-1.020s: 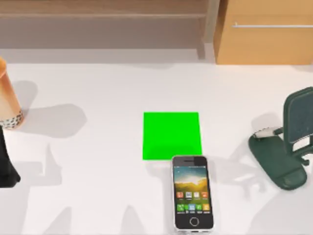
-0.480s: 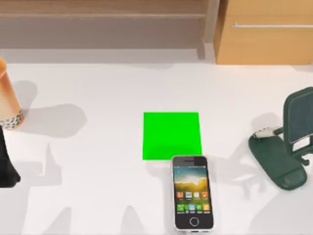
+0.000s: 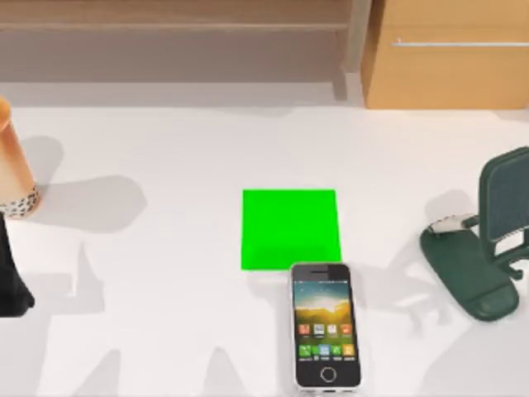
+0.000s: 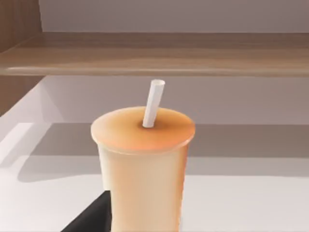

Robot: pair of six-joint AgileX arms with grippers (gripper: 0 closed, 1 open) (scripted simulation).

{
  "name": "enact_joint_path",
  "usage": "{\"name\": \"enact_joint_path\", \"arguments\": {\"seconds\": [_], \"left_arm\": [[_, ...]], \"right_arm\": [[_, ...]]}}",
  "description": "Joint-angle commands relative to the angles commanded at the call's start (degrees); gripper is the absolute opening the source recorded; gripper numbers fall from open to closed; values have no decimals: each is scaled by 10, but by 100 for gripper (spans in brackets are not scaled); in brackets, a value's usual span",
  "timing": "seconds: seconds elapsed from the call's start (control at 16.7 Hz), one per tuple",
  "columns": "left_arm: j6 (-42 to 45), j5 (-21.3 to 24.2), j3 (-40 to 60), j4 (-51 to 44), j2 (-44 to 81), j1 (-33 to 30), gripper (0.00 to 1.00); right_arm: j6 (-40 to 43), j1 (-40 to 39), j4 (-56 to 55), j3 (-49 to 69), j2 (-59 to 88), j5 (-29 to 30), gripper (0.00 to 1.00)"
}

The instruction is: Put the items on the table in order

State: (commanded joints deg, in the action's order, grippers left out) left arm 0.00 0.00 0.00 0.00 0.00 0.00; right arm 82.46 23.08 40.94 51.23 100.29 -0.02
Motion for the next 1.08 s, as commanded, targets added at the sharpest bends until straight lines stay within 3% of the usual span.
{"name": "enact_joint_path", "arguments": {"seconds": [0.24,0.66,1.08], "left_arm": [[0,0,0,0,0,0,100],[0,0,0,0,0,0,100],[0,0,0,0,0,0,100]], "right_arm": [[4,1,41,34,-21,0,0],[5,2,226,137,-81,0,0],[-3,-1,238,151,-88,0,0]]}}
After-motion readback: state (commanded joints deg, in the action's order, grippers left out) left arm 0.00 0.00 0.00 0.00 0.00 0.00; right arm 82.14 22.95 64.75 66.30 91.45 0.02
